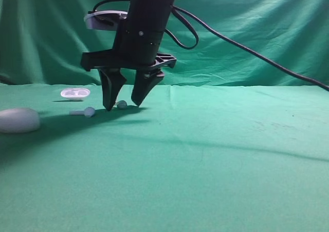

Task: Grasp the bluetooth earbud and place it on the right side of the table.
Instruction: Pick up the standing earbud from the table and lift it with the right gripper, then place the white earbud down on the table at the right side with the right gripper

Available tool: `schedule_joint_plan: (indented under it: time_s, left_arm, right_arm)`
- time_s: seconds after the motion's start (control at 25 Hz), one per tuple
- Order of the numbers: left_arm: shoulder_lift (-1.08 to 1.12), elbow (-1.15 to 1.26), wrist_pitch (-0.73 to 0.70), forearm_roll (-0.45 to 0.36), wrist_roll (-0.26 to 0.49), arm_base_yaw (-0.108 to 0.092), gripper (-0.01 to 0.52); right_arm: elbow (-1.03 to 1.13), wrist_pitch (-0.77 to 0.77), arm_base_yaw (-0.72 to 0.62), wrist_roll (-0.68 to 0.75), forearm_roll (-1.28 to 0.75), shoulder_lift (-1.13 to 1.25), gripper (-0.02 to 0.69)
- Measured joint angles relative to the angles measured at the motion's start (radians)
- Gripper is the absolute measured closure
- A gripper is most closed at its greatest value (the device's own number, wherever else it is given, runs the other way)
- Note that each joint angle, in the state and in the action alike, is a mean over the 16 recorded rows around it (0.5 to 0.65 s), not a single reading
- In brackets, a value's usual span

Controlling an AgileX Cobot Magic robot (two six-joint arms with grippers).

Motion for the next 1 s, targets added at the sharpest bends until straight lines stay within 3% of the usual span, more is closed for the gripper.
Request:
schedule_joint_plan:
  time_s: [0.36,0.8,1.0]
  left_arm:
    - [0.000,0.000,0.000,-0.001,0.000,0.000,0.514]
    - [0.000,0.000,0.000,-0.002,0.000,0.000,0.514]
    - [0.000,0.000,0.000,-0.002,0.000,0.000,0.514]
  right_arm:
    - [-0.056,0.096,0.000,0.054,-0.017,-0.021,0.553]
    - [-0.114,0.355,-0.078,0.195,-0.087,-0.209,0.554]
    - [0.002,0.401,-0.181,0.232,-0.104,-0.359,0.554]
